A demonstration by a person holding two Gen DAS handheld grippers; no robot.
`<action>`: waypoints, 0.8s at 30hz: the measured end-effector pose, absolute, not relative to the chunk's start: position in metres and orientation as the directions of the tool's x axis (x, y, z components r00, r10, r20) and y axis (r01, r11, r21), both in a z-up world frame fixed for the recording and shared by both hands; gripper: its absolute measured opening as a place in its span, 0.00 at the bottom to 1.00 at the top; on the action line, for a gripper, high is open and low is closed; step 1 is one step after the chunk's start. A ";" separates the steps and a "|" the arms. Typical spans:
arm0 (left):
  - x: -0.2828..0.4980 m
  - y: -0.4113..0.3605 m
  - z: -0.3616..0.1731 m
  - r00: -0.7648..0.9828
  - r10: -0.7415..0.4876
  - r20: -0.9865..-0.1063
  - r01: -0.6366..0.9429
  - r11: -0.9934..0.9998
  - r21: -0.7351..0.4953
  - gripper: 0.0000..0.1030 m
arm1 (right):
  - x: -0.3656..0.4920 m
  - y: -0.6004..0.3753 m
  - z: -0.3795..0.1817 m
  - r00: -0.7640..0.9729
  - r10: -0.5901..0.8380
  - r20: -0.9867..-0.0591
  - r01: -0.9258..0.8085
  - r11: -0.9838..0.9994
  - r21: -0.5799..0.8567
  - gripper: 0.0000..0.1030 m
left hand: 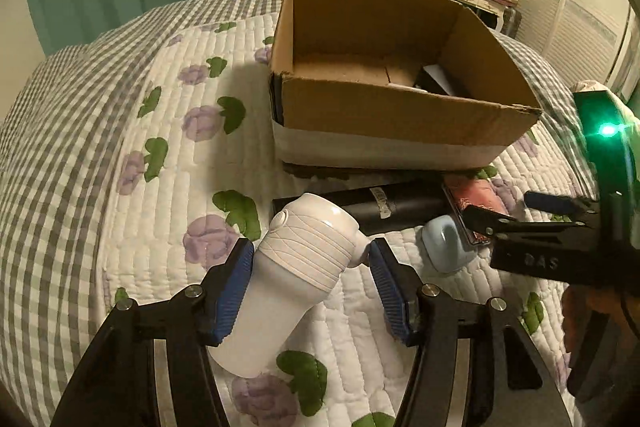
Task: Organize rigid objects
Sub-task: 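Grasp the white cylindrical device with left while right grasps the pink card case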
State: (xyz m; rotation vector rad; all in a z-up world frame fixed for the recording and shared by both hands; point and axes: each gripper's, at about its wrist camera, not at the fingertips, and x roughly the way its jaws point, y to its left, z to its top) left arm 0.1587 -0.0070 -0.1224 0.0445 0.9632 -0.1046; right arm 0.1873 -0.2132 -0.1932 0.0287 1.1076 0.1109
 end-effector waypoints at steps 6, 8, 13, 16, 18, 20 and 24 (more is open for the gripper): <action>0.165 -0.011 -0.128 0.559 -0.066 -0.827 0.114 0.993 -0.002 0.59 | 0.194 -0.211 -0.205 0.436 0.158 -0.886 -0.084 0.987 0.135 0.69; 0.165 -0.013 -0.128 0.558 -0.064 -0.827 0.118 0.993 0.003 0.59 | 0.191 -0.209 -0.203 0.440 0.159 -0.884 -0.096 0.987 0.129 0.69; 0.159 -0.017 -0.124 0.558 -0.064 -0.827 0.126 0.992 0.008 0.59 | 0.166 -0.206 -0.196 0.467 0.135 -0.874 -0.110 0.990 0.094 0.69; 0.153 -0.020 -0.116 0.565 -0.065 -0.822 0.130 0.991 0.011 0.59 | 0.150 -0.203 -0.185 0.488 0.124 -0.864 -0.127 0.989 0.070 0.69; 0.149 -0.021 -0.107 0.574 -0.072 -0.816 0.133 0.991 0.006 0.59 | 0.141 -0.203 -0.173 0.503 0.123 -0.855 -0.136 0.989 0.062 0.69; 0.145 -0.024 -0.094 0.587 -0.082 -0.806 0.141 0.990 0.002 0.59 | 0.132 -0.203 -0.151 0.536 0.126 -0.835 -0.141 0.988 0.058 0.69; 0.141 -0.028 -0.057 0.625 -0.109 -0.773 0.150 0.989 -0.018 0.59 | 0.120 -0.209 -0.103 0.593 0.139 -0.793 -0.153 0.987 0.058 0.69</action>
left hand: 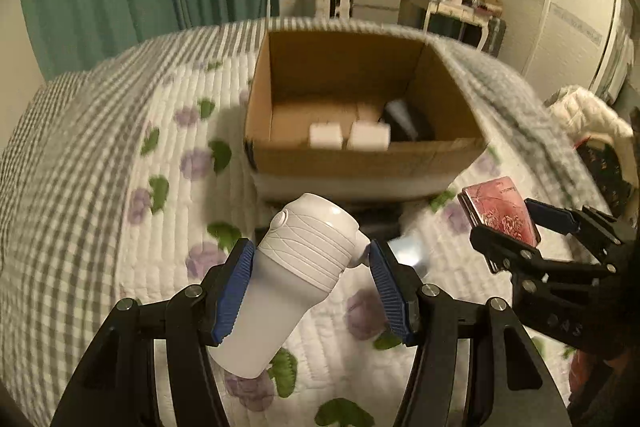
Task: Organize rigid objects
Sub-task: 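Grasp the white cylindrical device with left while right grasps the pink card case, then drop the white device and pink card case into the box with both grippers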
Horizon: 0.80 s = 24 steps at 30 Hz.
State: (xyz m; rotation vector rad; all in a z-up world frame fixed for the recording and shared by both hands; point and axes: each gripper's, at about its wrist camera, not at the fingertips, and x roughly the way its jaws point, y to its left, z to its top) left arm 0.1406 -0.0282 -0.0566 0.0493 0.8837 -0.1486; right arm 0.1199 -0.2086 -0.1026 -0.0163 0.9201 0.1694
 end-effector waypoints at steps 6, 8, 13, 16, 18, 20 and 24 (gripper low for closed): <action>0.155 -0.036 0.005 0.679 -0.136 -0.721 0.164 0.986 -0.032 0.59 | 0.117 -0.212 -0.024 0.680 0.128 -0.722 -0.162 0.987 0.023 0.69; 0.165 -0.038 0.025 0.695 -0.152 -0.703 0.165 0.985 -0.050 0.59 | 0.122 -0.213 0.001 0.711 0.132 -0.691 -0.170 0.985 0.014 0.69; 0.197 -0.043 0.051 0.715 -0.174 -0.677 0.166 0.983 -0.078 0.59 | 0.148 -0.207 0.043 0.759 0.139 -0.636 -0.214 0.976 -0.042 0.69; 0.223 -0.047 0.050 0.719 -0.147 -0.680 0.148 0.987 -0.057 0.59 | 0.168 -0.204 0.050 0.766 0.150 -0.625 -0.225 0.973 -0.042 0.69; 0.244 -0.048 0.040 0.710 -0.126 -0.693 0.128 0.991 -0.049 0.59 | 0.187 -0.201 0.045 0.765 0.149 -0.626 -0.229 0.972 -0.049 0.69; 0.261 -0.049 0.025 0.696 -0.108 -0.710 0.113 0.993 -0.040 0.59 | 0.204 -0.202 0.036 0.758 0.149 -0.635 -0.233 0.971 -0.050 0.69; 0.288 -0.050 -0.015 0.650 -0.085 -0.755 0.108 0.994 -0.019 0.59 | 0.237 -0.205 0.002 0.730 0.142 -0.669 -0.230 0.972 -0.045 0.69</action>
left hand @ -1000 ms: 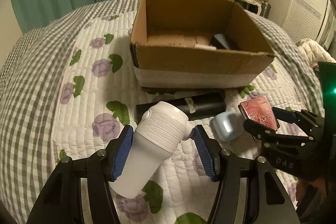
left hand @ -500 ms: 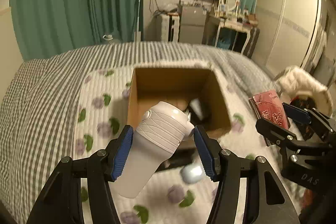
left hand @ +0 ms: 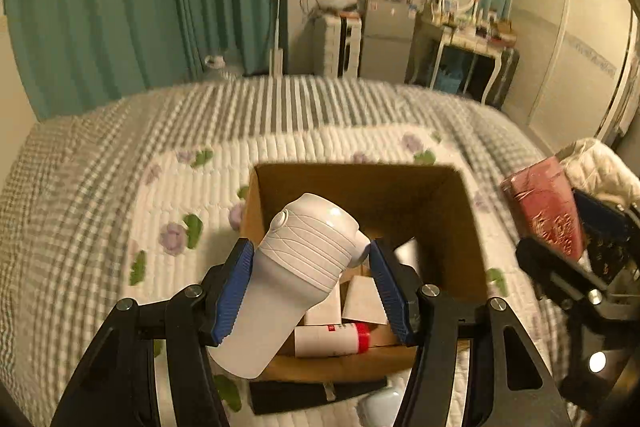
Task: Organize rigid objects
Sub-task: 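Drop the white device and pink card case into the box with both grippers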
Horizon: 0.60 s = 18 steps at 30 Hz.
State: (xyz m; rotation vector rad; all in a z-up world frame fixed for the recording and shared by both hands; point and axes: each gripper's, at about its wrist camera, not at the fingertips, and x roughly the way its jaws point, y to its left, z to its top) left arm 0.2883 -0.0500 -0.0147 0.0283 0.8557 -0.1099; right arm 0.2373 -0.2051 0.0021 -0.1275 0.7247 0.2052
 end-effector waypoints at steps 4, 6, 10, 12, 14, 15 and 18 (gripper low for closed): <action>0.300 -0.051 -0.043 0.636 -0.078 -0.768 0.110 0.994 -0.010 0.59 | 0.252 -0.214 -0.026 0.710 0.148 -0.688 -0.228 0.973 -0.026 0.69; 0.302 -0.053 -0.053 0.643 -0.087 -0.761 0.120 0.993 -0.012 0.59 | 0.257 -0.217 -0.035 0.707 0.148 -0.692 -0.227 0.974 -0.024 0.69; 0.304 -0.057 -0.061 0.650 -0.094 -0.754 0.118 0.993 -0.022 0.64 | 0.262 -0.223 -0.048 0.704 0.156 -0.693 -0.225 0.974 -0.009 0.69; 0.303 -0.058 -0.059 0.662 -0.086 -0.745 0.106 0.994 -0.021 0.77 | 0.263 -0.226 -0.050 0.703 0.158 -0.693 -0.226 0.974 -0.008 0.69; 0.301 -0.058 -0.053 0.679 -0.078 -0.730 0.095 0.995 -0.018 0.86 | 0.260 -0.227 -0.049 0.704 0.161 -0.691 -0.227 0.974 -0.005 0.69; 0.300 -0.058 -0.050 0.683 -0.076 -0.726 0.094 0.995 -0.015 0.86 | 0.258 -0.228 -0.048 0.706 0.160 -0.690 -0.227 0.974 -0.006 0.69; 0.293 -0.053 -0.035 0.697 -0.067 -0.714 0.095 0.996 -0.002 0.86 | 0.253 -0.228 -0.042 0.710 0.161 -0.686 -0.229 0.973 -0.009 0.69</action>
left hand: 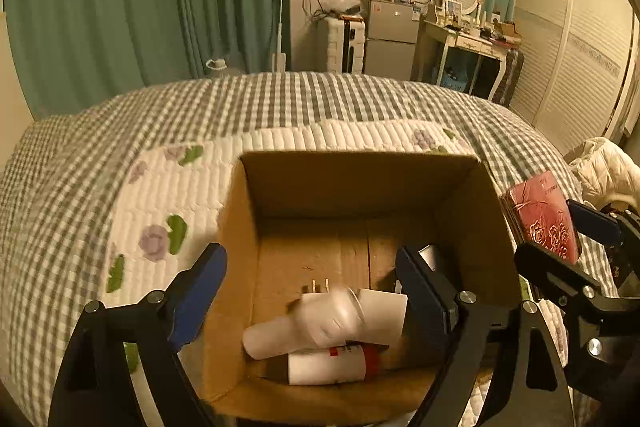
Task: Organize rigid objects
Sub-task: 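Drop the white device and pink card case into the box with both grippers, then grasp the black cylinder with left while right grasps the light-blue earbud case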
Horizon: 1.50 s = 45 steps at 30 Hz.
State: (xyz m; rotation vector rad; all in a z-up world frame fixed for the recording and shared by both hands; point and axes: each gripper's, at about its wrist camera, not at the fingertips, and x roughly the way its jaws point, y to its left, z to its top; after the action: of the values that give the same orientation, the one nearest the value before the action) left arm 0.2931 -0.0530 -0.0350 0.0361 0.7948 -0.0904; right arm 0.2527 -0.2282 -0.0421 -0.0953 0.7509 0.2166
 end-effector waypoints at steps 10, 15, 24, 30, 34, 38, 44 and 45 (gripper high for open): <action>0.252 -0.010 -0.014 0.741 -0.041 -0.670 0.065 0.998 0.010 0.94 | 0.243 -0.206 -0.055 0.681 0.183 -0.709 -0.248 0.969 0.012 0.69; 0.244 0.011 -0.019 0.744 -0.035 -0.668 0.038 0.999 -0.010 0.95 | 0.254 -0.188 -0.087 0.646 0.173 -0.744 -0.245 0.969 0.012 0.69; 0.242 0.025 -0.039 0.736 -0.007 -0.677 0.025 1.000 0.017 0.95 | 0.267 -0.174 -0.100 0.679 0.144 -0.720 -0.218 0.976 -0.011 0.78; 0.214 0.024 -0.039 0.728 -0.035 -0.685 0.043 0.999 -0.005 0.95 | 0.239 -0.179 -0.073 0.691 0.127 -0.712 -0.195 0.981 -0.015 0.80; 0.189 0.017 -0.035 0.725 -0.058 -0.686 0.059 0.998 -0.021 0.95 | 0.206 -0.194 -0.052 0.686 0.123 -0.717 -0.174 0.985 0.003 0.80; 0.165 0.009 -0.035 0.718 -0.077 -0.692 0.092 0.996 -0.016 0.95 | 0.168 -0.203 -0.048 0.690 0.114 -0.714 -0.164 0.987 0.000 0.80; 0.140 0.009 -0.056 0.703 -0.083 -0.707 0.125 0.992 0.008 0.95 | 0.137 -0.200 -0.081 0.642 0.110 -0.759 -0.147 0.989 0.019 0.80; 0.136 0.010 -0.063 0.694 -0.087 -0.714 0.135 0.991 0.010 0.95 | 0.132 -0.197 -0.091 0.637 0.109 -0.763 -0.148 0.989 0.017 0.80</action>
State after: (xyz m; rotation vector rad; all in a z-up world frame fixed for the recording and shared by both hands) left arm 0.1364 0.0100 -0.0633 0.0633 0.7937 -0.1240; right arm 0.1324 -0.1968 -0.0907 -0.0480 0.8676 0.1464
